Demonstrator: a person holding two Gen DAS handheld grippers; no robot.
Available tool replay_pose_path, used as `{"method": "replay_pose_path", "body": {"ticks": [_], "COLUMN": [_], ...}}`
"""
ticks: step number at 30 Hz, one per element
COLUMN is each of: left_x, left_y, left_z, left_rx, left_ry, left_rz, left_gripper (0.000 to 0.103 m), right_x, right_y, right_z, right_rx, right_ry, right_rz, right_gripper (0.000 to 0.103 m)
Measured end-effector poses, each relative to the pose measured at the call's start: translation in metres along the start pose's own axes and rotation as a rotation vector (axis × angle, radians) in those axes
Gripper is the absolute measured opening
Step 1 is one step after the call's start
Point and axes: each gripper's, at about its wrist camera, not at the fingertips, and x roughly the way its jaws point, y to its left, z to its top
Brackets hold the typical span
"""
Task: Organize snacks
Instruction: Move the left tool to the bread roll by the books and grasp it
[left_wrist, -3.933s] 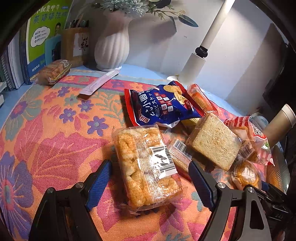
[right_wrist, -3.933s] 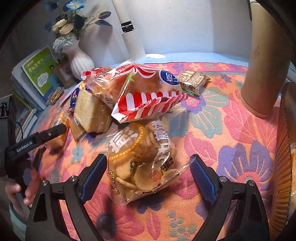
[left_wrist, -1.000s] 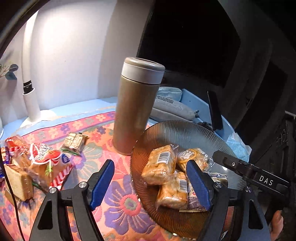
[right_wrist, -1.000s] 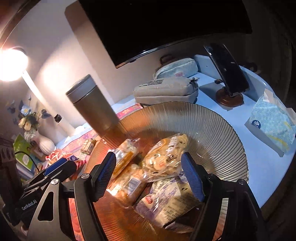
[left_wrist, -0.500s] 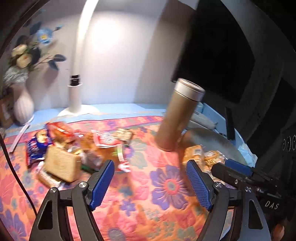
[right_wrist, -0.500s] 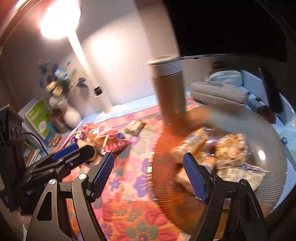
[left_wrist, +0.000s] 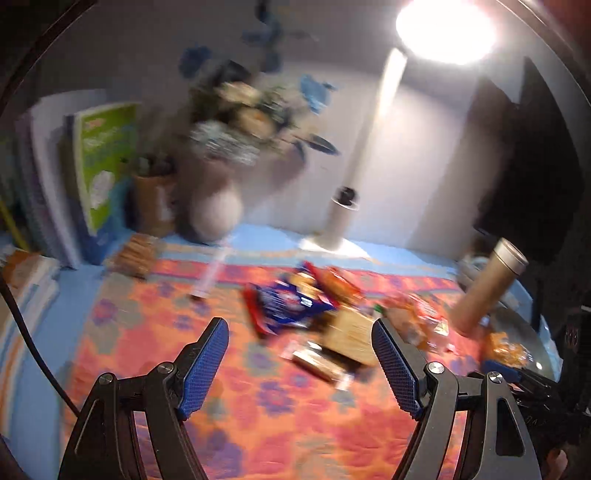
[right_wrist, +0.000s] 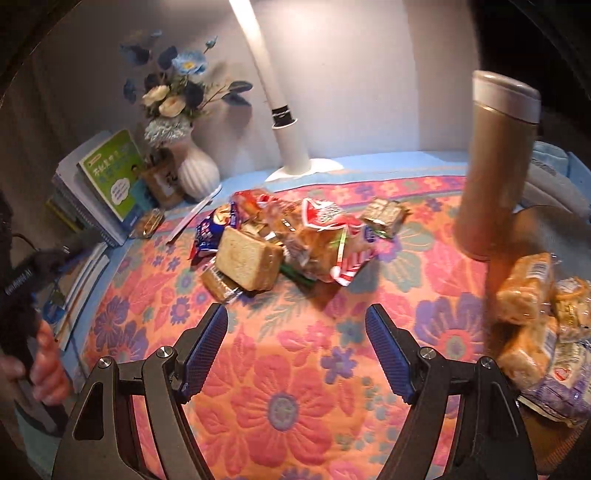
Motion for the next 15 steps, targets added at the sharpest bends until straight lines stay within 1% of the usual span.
{"method": "replay_pose_path", "body": {"ticks": [4, 6, 8, 12, 14, 15], "left_x": [-0.025, -0.026, -0.017, 0.009, 0.03, 0.039], "left_y": [0.049, 0.067, 0.092, 0.134, 0.155, 0.162], "left_z": [0.019, 0.022, 0.022, 0.019, 0.02, 0.02], "left_rx": [-0.002, -0.001, -0.025, -0.106, -0.168, -0.192], "left_ry": [-0.063, -0.073, -0.065, -0.024, 0.011, 0.023], "left_rz": [0.123, 0.175, 0.222, 0.255, 0.244, 0.233], "left_gripper": [0.079, 0.083, 0.084, 0.084, 0.083, 0.083], "right_x": [0.021, 0.033, 0.045, 0.072, 0.086, 0.093], "right_y": [0.018, 0.033, 0.048, 0.076, 0.086, 0.091], "right_z": [0.008, 0.011, 0.013, 0.014, 0.014, 0.014], "right_rx": [-0.046, -0.108, -0.182, -0.334, -0.41, -0.452], "right_ry": [0.028, 0.036, 0.044, 0.057, 0.052, 0.047], "right_rz": [0.029, 0.018, 0.004, -0.018, -0.055, -0.09], "right_gripper": [0.077, 0.077, 0.077, 0.077, 0.077, 0.077]}}
